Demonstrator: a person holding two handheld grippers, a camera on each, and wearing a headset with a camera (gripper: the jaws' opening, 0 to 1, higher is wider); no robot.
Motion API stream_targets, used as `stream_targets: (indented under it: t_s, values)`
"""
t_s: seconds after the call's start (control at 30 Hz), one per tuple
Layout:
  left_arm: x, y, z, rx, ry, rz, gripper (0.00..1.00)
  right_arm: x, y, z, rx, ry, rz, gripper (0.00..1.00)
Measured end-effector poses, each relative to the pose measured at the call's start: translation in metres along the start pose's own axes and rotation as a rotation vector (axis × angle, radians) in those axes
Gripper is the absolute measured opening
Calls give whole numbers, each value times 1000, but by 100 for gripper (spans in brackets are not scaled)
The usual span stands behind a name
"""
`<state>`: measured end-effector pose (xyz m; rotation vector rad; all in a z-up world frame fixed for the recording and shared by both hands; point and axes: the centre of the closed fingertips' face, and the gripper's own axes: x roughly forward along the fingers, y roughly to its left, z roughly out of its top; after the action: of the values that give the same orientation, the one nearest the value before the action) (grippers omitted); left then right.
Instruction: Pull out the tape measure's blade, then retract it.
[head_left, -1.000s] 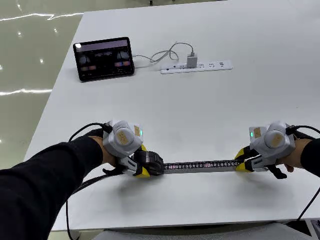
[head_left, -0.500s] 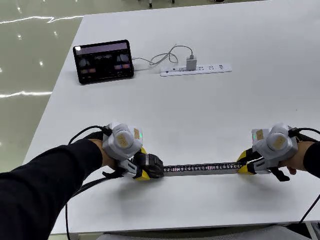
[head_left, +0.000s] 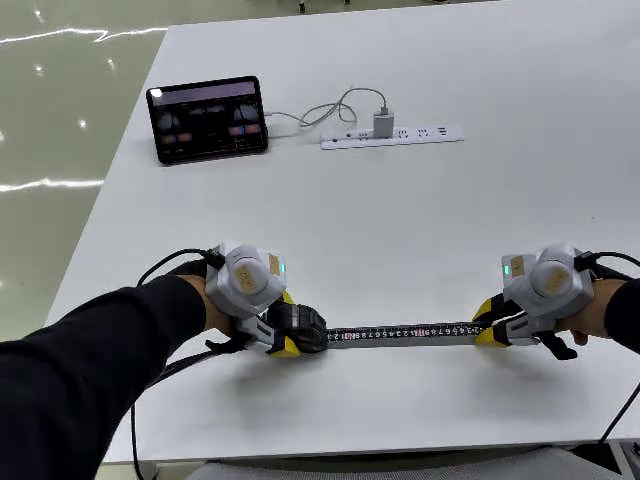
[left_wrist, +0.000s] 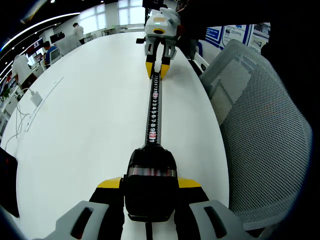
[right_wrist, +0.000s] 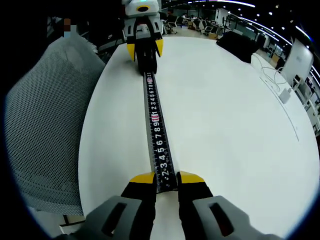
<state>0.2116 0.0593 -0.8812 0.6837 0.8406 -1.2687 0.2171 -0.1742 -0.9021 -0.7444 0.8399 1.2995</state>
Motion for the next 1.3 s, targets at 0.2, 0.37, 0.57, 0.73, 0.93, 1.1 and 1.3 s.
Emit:
stream_targets:
  t_s: [0.2,0.37,0.57,0.73,0.93,1.1,1.3]
  values:
    - [0,0,0,-4,-3,6,35,0,0,-1,-8,17,15,12]
    - [0,0,1,-9,-10,10,35,0,1,1,5,17,18,12]
    - [0,1,1,3,-15,9,35,0,0,3,-33,23,6,13]
    - [0,2,2,4,-5,7,35,1,-2,4,-39,29,-11,14]
    - [-1,4,1,-16,-7,26,36,-1,-1,5,-9,21,-16,17]
    - [-3,6,1,-23,-8,37,37,-2,0,6,3,11,-20,23]
    - [-8,10,-3,-82,-6,52,56,-3,-2,1,7,39,-21,31]
